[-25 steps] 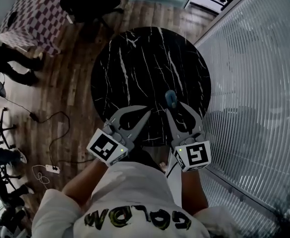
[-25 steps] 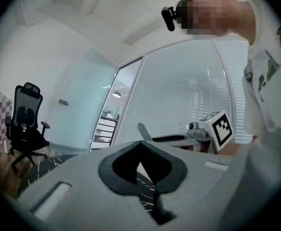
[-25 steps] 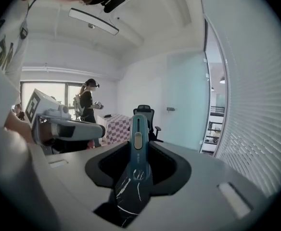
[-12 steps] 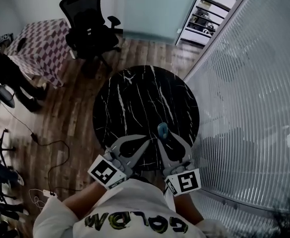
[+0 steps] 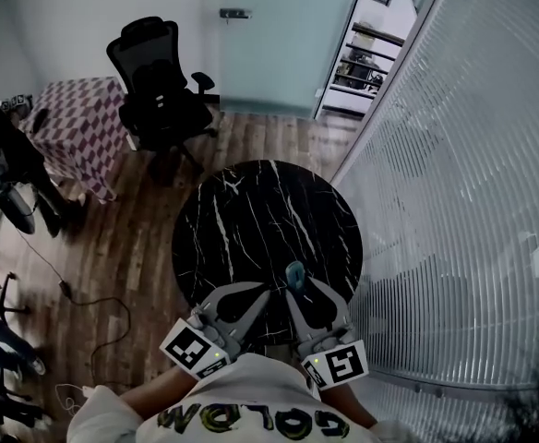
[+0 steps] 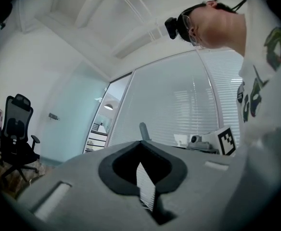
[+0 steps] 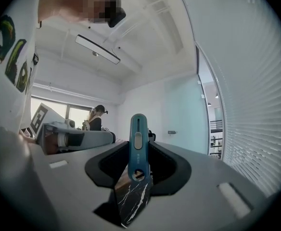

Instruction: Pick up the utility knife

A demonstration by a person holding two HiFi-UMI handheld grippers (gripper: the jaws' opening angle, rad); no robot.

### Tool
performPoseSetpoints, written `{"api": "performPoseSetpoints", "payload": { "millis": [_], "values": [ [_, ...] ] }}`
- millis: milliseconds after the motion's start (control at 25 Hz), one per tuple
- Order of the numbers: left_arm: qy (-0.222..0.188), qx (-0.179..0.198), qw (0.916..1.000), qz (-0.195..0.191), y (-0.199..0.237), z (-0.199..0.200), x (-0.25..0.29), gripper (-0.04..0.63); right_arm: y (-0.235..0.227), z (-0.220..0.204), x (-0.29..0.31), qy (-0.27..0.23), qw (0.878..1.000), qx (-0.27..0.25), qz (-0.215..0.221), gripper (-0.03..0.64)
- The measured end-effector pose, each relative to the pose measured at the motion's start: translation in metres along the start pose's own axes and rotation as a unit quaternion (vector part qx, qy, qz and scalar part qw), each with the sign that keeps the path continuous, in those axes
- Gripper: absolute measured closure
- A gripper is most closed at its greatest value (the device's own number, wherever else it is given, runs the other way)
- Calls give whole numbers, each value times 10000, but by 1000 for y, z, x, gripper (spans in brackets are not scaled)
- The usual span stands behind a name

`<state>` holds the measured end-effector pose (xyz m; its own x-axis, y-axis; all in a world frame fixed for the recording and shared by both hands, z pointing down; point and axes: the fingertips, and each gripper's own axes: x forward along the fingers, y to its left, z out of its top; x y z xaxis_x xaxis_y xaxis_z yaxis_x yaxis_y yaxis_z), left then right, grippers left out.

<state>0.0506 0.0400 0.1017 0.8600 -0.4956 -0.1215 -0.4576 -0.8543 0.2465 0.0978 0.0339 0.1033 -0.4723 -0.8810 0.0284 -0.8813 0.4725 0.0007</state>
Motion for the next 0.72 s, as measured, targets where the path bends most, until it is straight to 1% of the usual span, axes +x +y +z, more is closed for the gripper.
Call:
{"api": "performPoseSetpoints", "payload": {
  "millis": [400,720],
  "values": [
    [7,2,10000,-88,-3,4,2,592,2,7,1,-99,9999,-12,-16,485],
    [59,-40,10000,1,3,-2,-1,592,1,3,2,-107,9999,1,-22,485]
  ]
}}
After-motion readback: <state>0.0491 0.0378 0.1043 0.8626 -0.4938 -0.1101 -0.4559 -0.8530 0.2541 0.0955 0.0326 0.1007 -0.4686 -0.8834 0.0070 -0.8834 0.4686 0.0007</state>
